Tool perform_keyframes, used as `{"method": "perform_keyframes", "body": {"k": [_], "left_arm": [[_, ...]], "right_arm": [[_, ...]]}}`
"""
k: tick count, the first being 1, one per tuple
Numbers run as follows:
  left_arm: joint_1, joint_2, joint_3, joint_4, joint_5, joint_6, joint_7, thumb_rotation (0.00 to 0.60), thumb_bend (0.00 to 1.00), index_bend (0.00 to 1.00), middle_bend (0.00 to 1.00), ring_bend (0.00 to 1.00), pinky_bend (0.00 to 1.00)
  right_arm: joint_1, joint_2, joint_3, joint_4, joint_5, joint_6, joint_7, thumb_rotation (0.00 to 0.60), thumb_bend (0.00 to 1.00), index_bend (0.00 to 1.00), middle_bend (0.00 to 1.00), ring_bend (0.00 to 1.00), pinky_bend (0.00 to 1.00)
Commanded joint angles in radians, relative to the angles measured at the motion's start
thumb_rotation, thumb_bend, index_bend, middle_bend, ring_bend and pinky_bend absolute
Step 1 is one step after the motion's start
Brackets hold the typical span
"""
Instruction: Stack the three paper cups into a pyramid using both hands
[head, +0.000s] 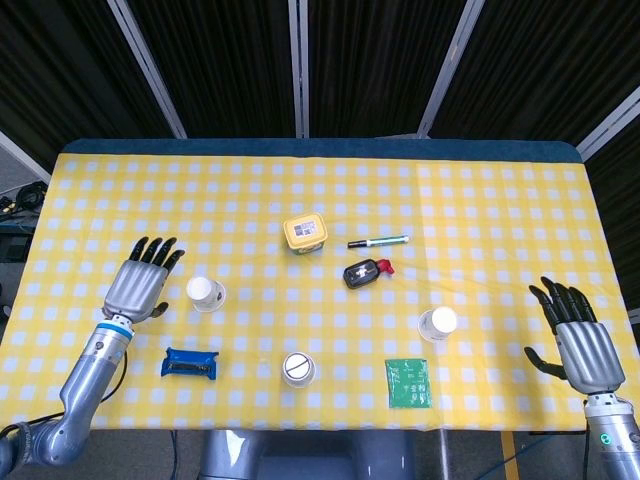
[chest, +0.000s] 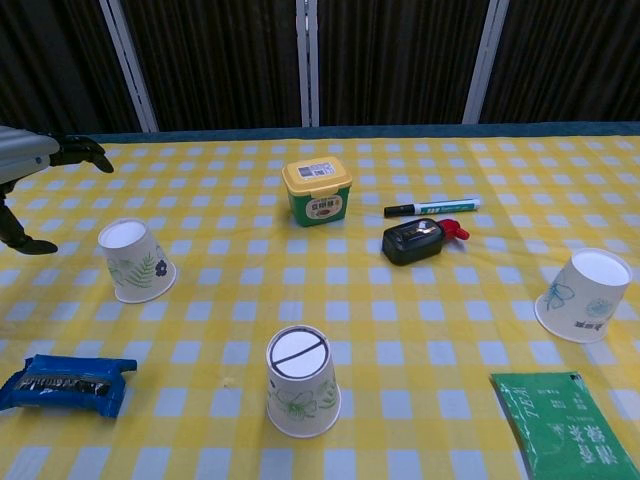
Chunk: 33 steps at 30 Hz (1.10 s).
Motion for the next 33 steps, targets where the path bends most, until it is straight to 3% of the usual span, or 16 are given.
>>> {"method": "perform_keyframes", "body": {"k": [1, 12, 19, 23, 33], "left_arm": [[-0.045, -0.029, 0.0, 0.004, -0.056, -0.018, 0.049, 0.6, 0.25, 0.18, 0.0, 0.0, 0.0], [-0.122, -0.088, 0.023, 0.044, -0.159, -0.019, 0.115, 0.6, 0.27, 0.23, 0.0, 0.0, 0.0], [-0.15, -0.113, 0.05, 0.076, -0.188, -0.019, 0.112, 0.6, 0.36, 0.32, 0.0, 0.0, 0.0], [-0.15, -0.112, 0.061, 0.069, -0.164, 0.002, 0.088, 0.6, 0.36, 0.35, 0.0, 0.0, 0.0], [-0.109, -0.043, 0.115, -0.038, 0.014, 0.095, 0.016, 0.6, 0.36, 0.38, 0.0, 0.0, 0.0]], "right_arm": [[0.001, 0.004, 0.0, -0.001, 0.002, -0.005, 0.009, 0.6, 0.15, 0.09, 0.0, 0.0, 0.0], [0.0, 0.01, -0.002, -0.001, 0.0, -0.006, 0.019, 0.6, 0.15, 0.09, 0.0, 0.0, 0.0], [-0.001, 0.013, 0.0, -0.002, 0.002, -0.005, 0.027, 0.6, 0.15, 0.09, 0.0, 0.0, 0.0], [-0.001, 0.014, 0.001, -0.002, 0.002, -0.004, 0.028, 0.6, 0.15, 0.09, 0.0, 0.0, 0.0], [-0.003, 0.015, 0.002, -0.006, 0.002, 0.001, 0.023, 0.6, 0.15, 0.09, 0.0, 0.0, 0.0]]}}
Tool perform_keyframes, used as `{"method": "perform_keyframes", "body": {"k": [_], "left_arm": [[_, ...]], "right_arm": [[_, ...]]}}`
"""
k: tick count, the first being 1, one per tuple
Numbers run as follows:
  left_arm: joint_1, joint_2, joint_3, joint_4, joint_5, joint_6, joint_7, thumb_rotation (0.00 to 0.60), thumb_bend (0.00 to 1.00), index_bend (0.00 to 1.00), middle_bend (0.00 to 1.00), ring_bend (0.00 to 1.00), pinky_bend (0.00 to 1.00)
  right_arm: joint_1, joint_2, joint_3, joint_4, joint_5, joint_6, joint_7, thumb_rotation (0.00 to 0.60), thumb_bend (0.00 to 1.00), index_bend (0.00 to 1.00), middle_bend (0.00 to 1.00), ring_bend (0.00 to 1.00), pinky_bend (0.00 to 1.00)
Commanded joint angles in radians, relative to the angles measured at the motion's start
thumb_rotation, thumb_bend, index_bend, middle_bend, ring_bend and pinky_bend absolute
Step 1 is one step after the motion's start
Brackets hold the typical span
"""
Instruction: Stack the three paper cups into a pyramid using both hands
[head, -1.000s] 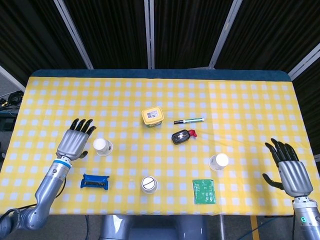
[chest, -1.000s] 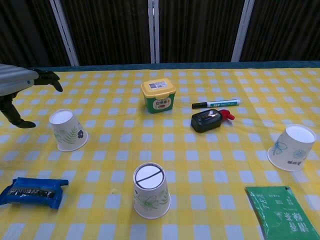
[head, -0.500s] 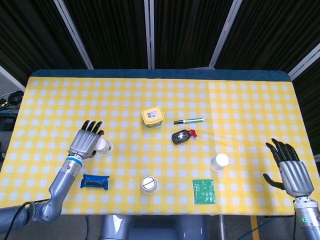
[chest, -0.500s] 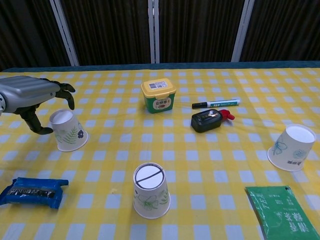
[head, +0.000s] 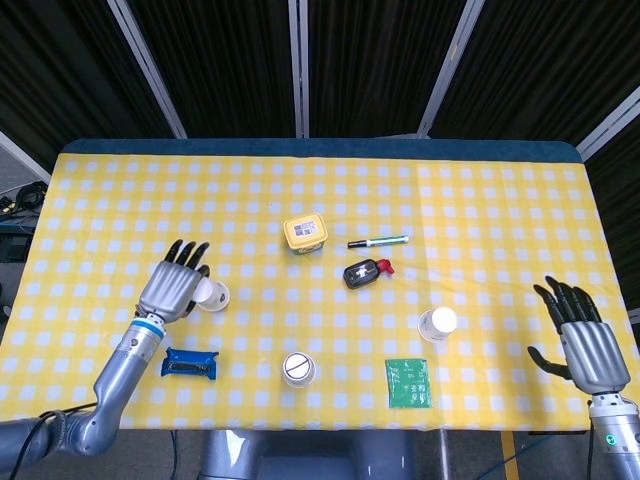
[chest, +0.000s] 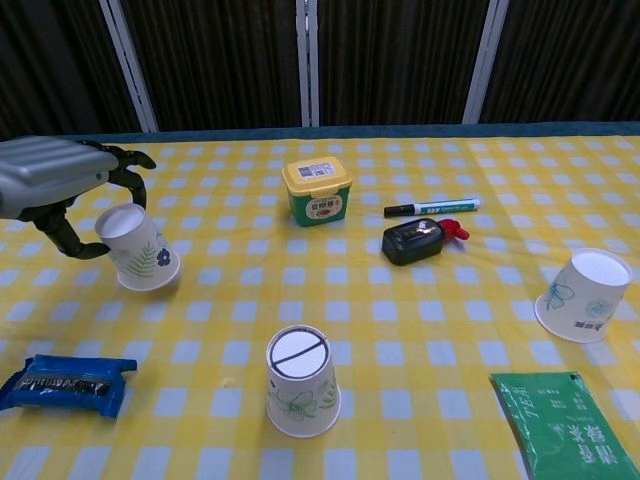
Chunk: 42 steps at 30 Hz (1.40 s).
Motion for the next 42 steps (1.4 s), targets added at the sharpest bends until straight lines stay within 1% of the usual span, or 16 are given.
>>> {"method": "perform_keyframes", "body": {"k": [1, 6, 9, 13, 17, 21, 25, 31, 39, 42], "left_arm": [[0.024, 0.033, 0.034, -0.049, 0.083, 0.042, -0.026, 0.6, 0.36, 0.38, 0.0, 0.0, 0.0], [0.047, 0.071, 0.088, -0.118, 0.206, 0.057, -0.067, 0.6, 0.36, 0.38, 0.0, 0.0, 0.0], [0.062, 0.083, 0.131, -0.153, 0.31, 0.072, -0.076, 0.6, 0.36, 0.38, 0.0, 0.0, 0.0], [0.074, 0.074, 0.179, -0.174, 0.414, 0.078, -0.063, 0.6, 0.36, 0.38, 0.0, 0.0, 0.0], [0.08, 0.038, 0.214, -0.178, 0.468, 0.059, -0.03, 0.6, 0.36, 0.38, 0.0, 0.0, 0.0], [0.081, -0.01, 0.222, -0.162, 0.469, 0.035, 0.007, 0.6, 0.36, 0.38, 0.0, 0.0, 0.0], [0.081, -0.066, 0.216, -0.15, 0.455, 0.016, 0.036, 0.6, 0.36, 0.38, 0.0, 0.0, 0.0], [0.078, -0.122, 0.201, -0.14, 0.415, -0.008, 0.075, 0.6, 0.36, 0.38, 0.0, 0.0, 0.0], [0.082, -0.158, 0.188, -0.125, 0.373, -0.003, 0.136, 0.6, 0.36, 0.35, 0.0, 0.0, 0.0], [0.085, -0.162, 0.185, -0.124, 0.368, 0.004, 0.145, 0.6, 0.35, 0.32, 0.0, 0.0, 0.0]], "right_arm": [[0.0, 0.0, 0.0, -0.001, 0.0, 0.001, -0.003, 0.6, 0.15, 0.09, 0.0, 0.0, 0.0], [0.0, -0.001, 0.0, -0.002, -0.001, 0.0, -0.006, 0.6, 0.15, 0.09, 0.0, 0.0, 0.0], [0.0, -0.003, 0.0, -0.001, 0.001, -0.001, -0.01, 0.6, 0.15, 0.09, 0.0, 0.0, 0.0], [0.0, -0.005, -0.001, -0.001, 0.002, -0.003, -0.015, 0.6, 0.15, 0.09, 0.0, 0.0, 0.0], [0.0, -0.005, 0.0, -0.001, 0.003, -0.002, -0.017, 0.6, 0.15, 0.09, 0.0, 0.0, 0.0], [-0.001, -0.006, -0.001, -0.001, 0.003, -0.003, -0.018, 0.6, 0.15, 0.09, 0.0, 0.0, 0.0], [0.0, -0.006, -0.002, -0.001, 0.002, -0.004, -0.017, 0.6, 0.15, 0.09, 0.0, 0.0, 0.0], [-0.001, -0.003, -0.001, -0.001, 0.003, -0.003, -0.01, 0.6, 0.15, 0.09, 0.0, 0.0, 0.0], [-0.002, 0.001, 0.0, -0.003, 0.002, -0.001, -0.005, 0.6, 0.15, 0.09, 0.0, 0.0, 0.0], [-0.002, 0.001, 0.0, -0.003, 0.002, -0.001, -0.006, 0.6, 0.15, 0.09, 0.0, 0.0, 0.0]]}}
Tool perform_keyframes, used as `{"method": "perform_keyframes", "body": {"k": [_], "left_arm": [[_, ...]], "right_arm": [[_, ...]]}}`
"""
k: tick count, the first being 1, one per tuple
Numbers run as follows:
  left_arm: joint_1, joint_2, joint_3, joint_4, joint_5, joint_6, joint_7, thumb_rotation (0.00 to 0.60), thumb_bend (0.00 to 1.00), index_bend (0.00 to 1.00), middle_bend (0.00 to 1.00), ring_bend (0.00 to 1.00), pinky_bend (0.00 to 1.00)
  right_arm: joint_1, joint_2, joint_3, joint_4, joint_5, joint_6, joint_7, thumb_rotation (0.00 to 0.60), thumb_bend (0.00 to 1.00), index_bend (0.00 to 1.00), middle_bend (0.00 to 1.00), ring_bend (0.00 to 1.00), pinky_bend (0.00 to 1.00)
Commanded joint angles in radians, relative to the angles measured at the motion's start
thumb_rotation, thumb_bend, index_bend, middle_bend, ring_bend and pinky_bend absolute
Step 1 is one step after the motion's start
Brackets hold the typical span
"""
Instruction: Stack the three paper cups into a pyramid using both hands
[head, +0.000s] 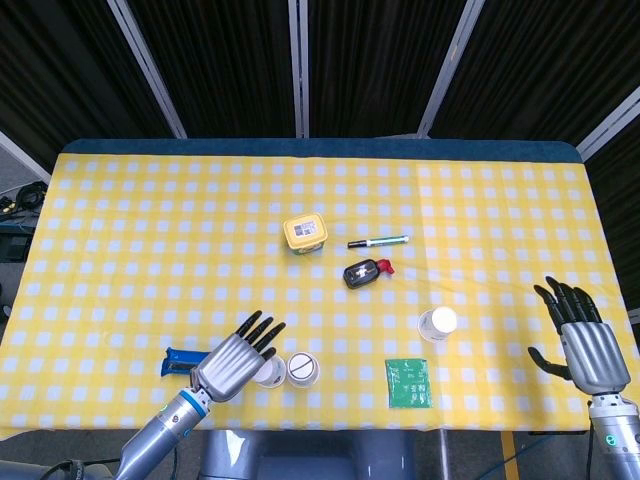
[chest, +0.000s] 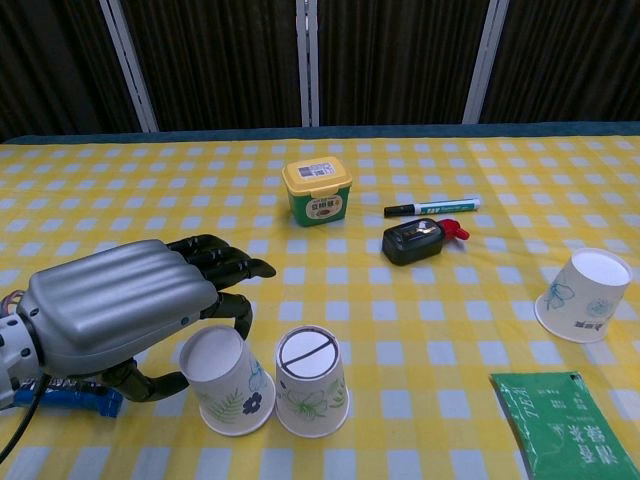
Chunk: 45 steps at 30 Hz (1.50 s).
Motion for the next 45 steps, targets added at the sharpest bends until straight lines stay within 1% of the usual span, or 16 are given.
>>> {"method": "perform_keyframes", "body": {"k": [1, 7, 10, 14, 17, 19, 22, 27, 31, 33, 36, 40, 45], "left_arm": [[0.002, -0.004, -0.003, 0.001, -0.005, 0.004, 0.004, 0.6, 0.35, 0.29, 0.0, 0.0, 0.0], [0.006, -0.008, -0.003, 0.0, -0.007, 0.01, 0.008, 0.6, 0.28, 0.06, 0.0, 0.0, 0.0], [0.009, -0.003, 0.001, 0.0, 0.007, 0.015, -0.007, 0.6, 0.27, 0.0, 0.0, 0.0, 0.0], [0.027, 0.025, 0.016, -0.018, 0.046, 0.041, -0.05, 0.6, 0.27, 0.0, 0.0, 0.0, 0.0], [0.051, 0.059, 0.03, -0.03, 0.087, 0.085, -0.091, 0.6, 0.27, 0.0, 0.0, 0.0, 0.0], [0.088, 0.109, 0.053, -0.029, 0.147, 0.155, -0.137, 0.6, 0.27, 0.0, 0.0, 0.0, 0.0], [0.141, 0.178, 0.076, -0.02, 0.21, 0.25, -0.202, 0.6, 0.27, 0.0, 0.0, 0.0, 0.0], [0.211, 0.257, 0.082, 0.003, 0.26, 0.38, -0.309, 0.6, 0.27, 0.0, 0.0, 0.0, 0.0], [0.25, 0.297, 0.079, 0.024, 0.282, 0.448, -0.358, 0.6, 0.27, 0.0, 0.0, 0.0, 0.0], [0.268, 0.318, 0.076, 0.033, 0.286, 0.472, -0.385, 0.6, 0.27, 0.0, 0.0, 0.0, 0.0], [0.279, 0.343, 0.07, 0.036, 0.286, 0.478, -0.428, 0.6, 0.27, 0.0, 0.0, 0.0, 0.0], [0.287, 0.363, 0.059, 0.041, 0.29, 0.474, -0.467, 0.6, 0.27, 0.0, 0.0, 0.0, 0.0], [0.297, 0.374, 0.052, 0.043, 0.31, 0.469, -0.487, 0.6, 0.27, 0.0, 0.0, 0.0, 0.0]], "right_arm": [[0.0, 0.0, 0.0, 0.0, 0.0, 0.0, -0.001, 0.6, 0.15, 0.09, 0.0, 0.0, 0.0], [0.0, -0.002, -0.002, 0.0, -0.003, -0.001, -0.006, 0.6, 0.15, 0.09, 0.0, 0.0, 0.0], [0.0, -0.003, -0.002, 0.0, -0.003, -0.001, -0.009, 0.6, 0.15, 0.09, 0.0, 0.0, 0.0], [0.001, -0.005, -0.003, 0.001, -0.005, -0.001, -0.013, 0.6, 0.15, 0.09, 0.0, 0.0, 0.0], [0.002, -0.006, -0.002, 0.001, -0.004, -0.003, -0.016, 0.6, 0.15, 0.09, 0.0, 0.0, 0.0], [0.003, -0.007, -0.005, -0.003, -0.001, -0.01, -0.025, 0.6, 0.14, 0.09, 0.0, 0.0, 0.0], [0.008, 0.001, -0.012, -0.025, 0.001, -0.029, -0.044, 0.6, 0.13, 0.09, 0.0, 0.0, 0.0], [0.042, 0.014, -0.01, -0.078, 0.019, -0.096, -0.121, 0.6, 0.14, 0.11, 0.0, 0.0, 0.0], [0.086, 0.019, 0.001, -0.123, 0.051, -0.172, -0.192, 0.6, 0.14, 0.13, 0.0, 0.0, 0.0], [0.115, 0.017, 0.009, -0.149, 0.087, -0.225, -0.238, 0.6, 0.14, 0.14, 0.0, 0.0, 0.0], [0.152, 0.003, 0.025, -0.178, 0.148, -0.284, -0.32, 0.6, 0.14, 0.16, 0.0, 0.0, 0.0], [0.186, -0.022, 0.044, -0.214, 0.225, -0.318, -0.412, 0.6, 0.14, 0.18, 0.0, 0.0, 0.0], [0.224, -0.05, 0.058, -0.241, 0.302, -0.344, -0.498, 0.6, 0.16, 0.21, 0.0, 0.0, 0.0]]}}
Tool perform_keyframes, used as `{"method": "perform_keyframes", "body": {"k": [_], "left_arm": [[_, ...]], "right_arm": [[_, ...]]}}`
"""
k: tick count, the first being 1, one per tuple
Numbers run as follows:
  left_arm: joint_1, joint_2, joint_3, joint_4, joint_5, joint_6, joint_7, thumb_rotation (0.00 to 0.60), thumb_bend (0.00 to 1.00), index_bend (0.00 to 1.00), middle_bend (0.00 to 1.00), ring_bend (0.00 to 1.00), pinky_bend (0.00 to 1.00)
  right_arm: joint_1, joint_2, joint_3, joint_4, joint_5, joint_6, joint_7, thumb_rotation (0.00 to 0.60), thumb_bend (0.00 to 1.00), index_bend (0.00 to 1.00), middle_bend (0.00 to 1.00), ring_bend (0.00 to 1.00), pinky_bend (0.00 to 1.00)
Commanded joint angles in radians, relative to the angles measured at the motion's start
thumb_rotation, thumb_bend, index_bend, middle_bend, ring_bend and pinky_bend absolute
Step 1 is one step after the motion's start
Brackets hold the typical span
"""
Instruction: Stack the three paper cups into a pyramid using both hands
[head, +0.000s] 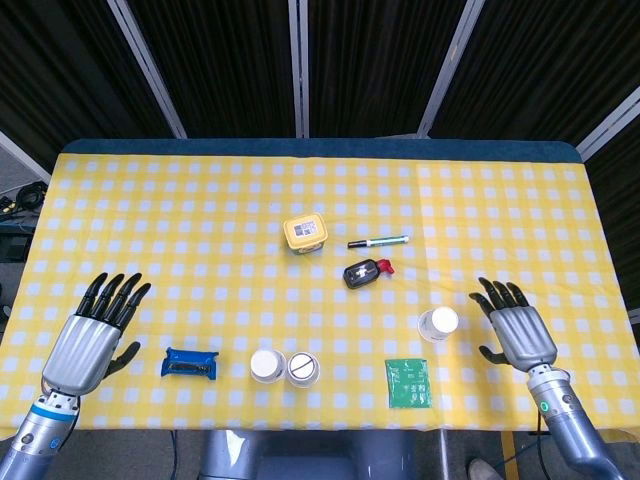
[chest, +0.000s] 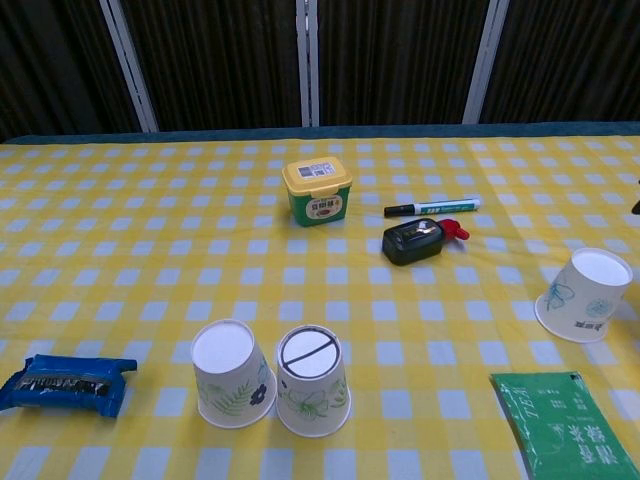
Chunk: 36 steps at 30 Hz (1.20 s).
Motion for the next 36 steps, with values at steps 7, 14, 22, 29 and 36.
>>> {"method": "perform_keyframes", "body": {"k": [7, 14, 22, 29, 36], "left_arm": [[0.015, 0.009, -0.014, 0.003, 0.031, -0.027, -0.019, 0.6, 0.27, 0.0, 0.0, 0.0, 0.0], [0.025, 0.008, -0.028, 0.003, 0.041, -0.042, -0.019, 0.6, 0.27, 0.0, 0.0, 0.0, 0.0], [0.029, 0.004, -0.037, 0.003, 0.045, -0.066, -0.009, 0.6, 0.27, 0.0, 0.0, 0.0, 0.0], [0.033, 0.004, -0.045, 0.003, 0.049, -0.078, -0.007, 0.6, 0.27, 0.0, 0.0, 0.0, 0.0], [0.041, 0.008, -0.056, 0.002, 0.052, -0.084, -0.013, 0.6, 0.27, 0.0, 0.0, 0.0, 0.0]], "right_arm": [[0.066, -0.047, 0.005, -0.05, 0.134, -0.035, -0.159, 0.6, 0.16, 0.2, 0.0, 0.0, 0.0], [0.092, -0.08, 0.004, -0.035, 0.178, -0.037, -0.18, 0.6, 0.17, 0.21, 0.0, 0.0, 0.0], [0.111, -0.118, 0.0, 0.003, 0.195, -0.038, -0.186, 0.6, 0.22, 0.29, 0.0, 0.0, 0.0], [0.119, -0.149, -0.002, 0.039, 0.191, -0.025, -0.178, 0.6, 0.28, 0.42, 0.06, 0.0, 0.0], [0.117, -0.153, -0.005, 0.028, 0.137, 0.009, -0.148, 0.6, 0.29, 0.45, 0.09, 0.0, 0.0]]}}
